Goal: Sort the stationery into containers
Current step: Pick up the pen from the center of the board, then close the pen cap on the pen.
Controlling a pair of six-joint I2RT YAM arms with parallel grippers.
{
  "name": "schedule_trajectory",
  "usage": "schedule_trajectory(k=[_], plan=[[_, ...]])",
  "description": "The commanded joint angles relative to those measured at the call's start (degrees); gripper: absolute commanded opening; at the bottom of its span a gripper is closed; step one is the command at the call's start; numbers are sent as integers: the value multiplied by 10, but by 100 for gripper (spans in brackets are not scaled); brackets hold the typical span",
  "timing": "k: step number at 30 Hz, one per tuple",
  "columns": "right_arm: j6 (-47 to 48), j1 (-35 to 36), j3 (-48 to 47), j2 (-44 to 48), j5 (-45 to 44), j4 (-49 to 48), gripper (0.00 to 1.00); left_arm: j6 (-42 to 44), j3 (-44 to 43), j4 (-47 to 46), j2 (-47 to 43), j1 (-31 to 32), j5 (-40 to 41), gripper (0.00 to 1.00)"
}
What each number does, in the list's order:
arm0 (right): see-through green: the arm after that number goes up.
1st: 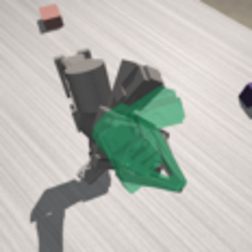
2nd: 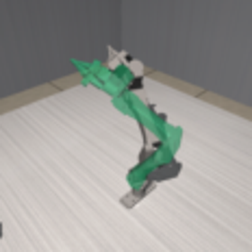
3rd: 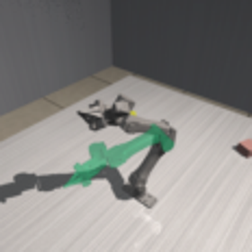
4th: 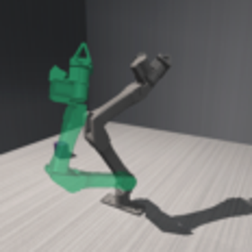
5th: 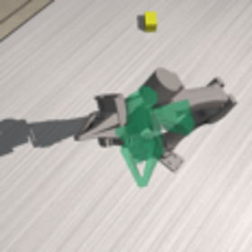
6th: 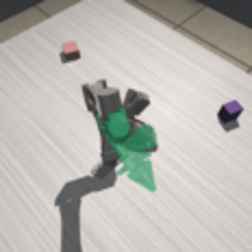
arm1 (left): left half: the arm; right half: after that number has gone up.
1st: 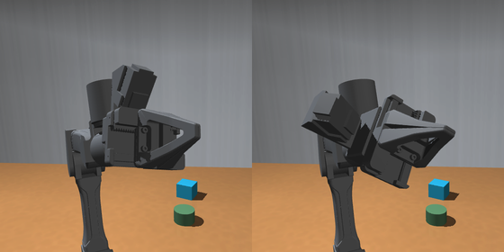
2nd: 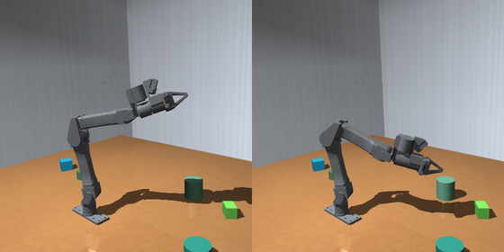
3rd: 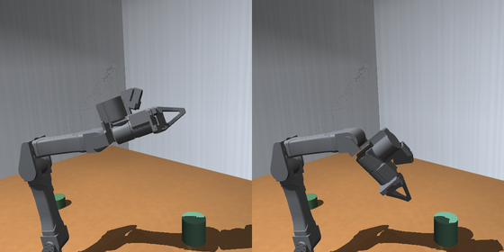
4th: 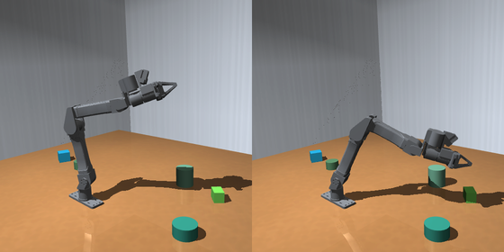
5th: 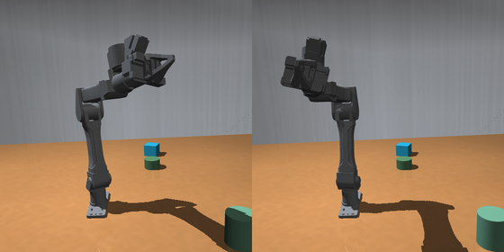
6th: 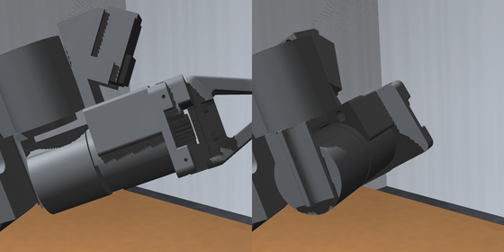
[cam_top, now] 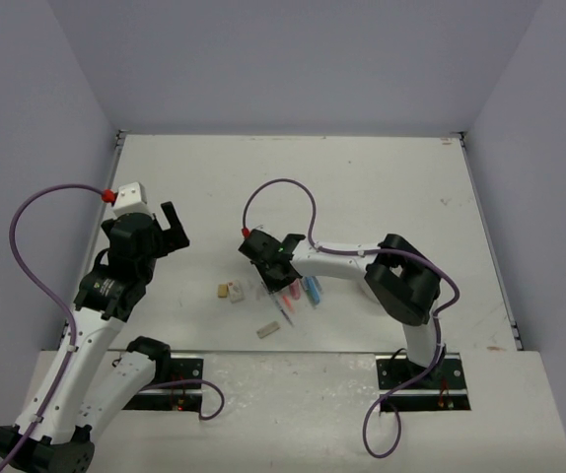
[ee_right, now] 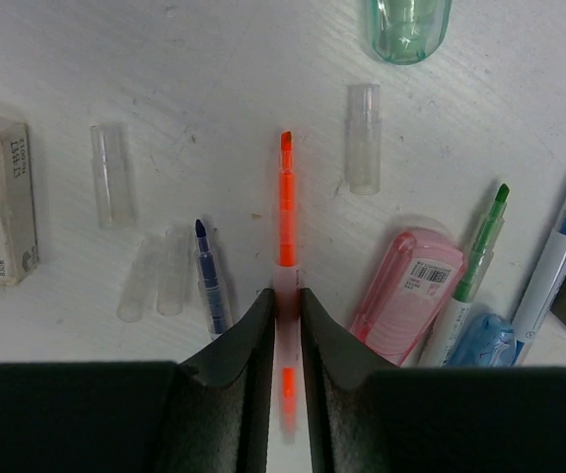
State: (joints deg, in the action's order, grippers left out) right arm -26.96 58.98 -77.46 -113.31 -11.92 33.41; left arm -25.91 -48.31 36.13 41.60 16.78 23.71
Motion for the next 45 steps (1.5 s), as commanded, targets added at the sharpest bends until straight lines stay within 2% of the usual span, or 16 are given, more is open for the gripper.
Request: schedule_trajectory(k=[1,8,11,12,17,20,25,26,29,35,38,40,42,45], plan=[[-1,4,-19,-12,-28,4,16,11,-6,-24,-6,-4,-8,100],[-7,4,-20,-22,-36,3,9,10,-7,-25,-11,-4,-12,100],[-7,5,-19,-11,-36,3,3,-22,-11,-13,-13,-4,-10,100],[-9,7,-16,6,-39,7,0,-36,-11,-12,-14,-4,-22,100],[-10,10,12,125,-59,11,0,-87,-22,-18,3,-4,-77,100],[-11,10,38,220,-65,4,0,-88,-57,-19,69,-2,-128,100],[-23,9,74,349,-81,34,0,-152,-95,-17,159,72,-41,100],[-28,9,77,365,-89,45,0,-168,-98,-18,184,123,-23,100],[-44,8,94,426,-125,77,0,-238,-109,-15,233,222,58,100],[-56,9,145,539,-164,107,0,-305,-103,-44,290,279,80,81],[-66,9,161,579,-186,130,0,-324,-112,-42,337,298,79,66],[-68,9,171,597,-187,133,0,-343,-115,-28,357,297,76,60],[-71,8,182,606,-188,133,0,-358,-108,-23,381,299,68,45],[-71,9,192,602,-194,133,0,-381,-110,-11,416,300,57,42]])
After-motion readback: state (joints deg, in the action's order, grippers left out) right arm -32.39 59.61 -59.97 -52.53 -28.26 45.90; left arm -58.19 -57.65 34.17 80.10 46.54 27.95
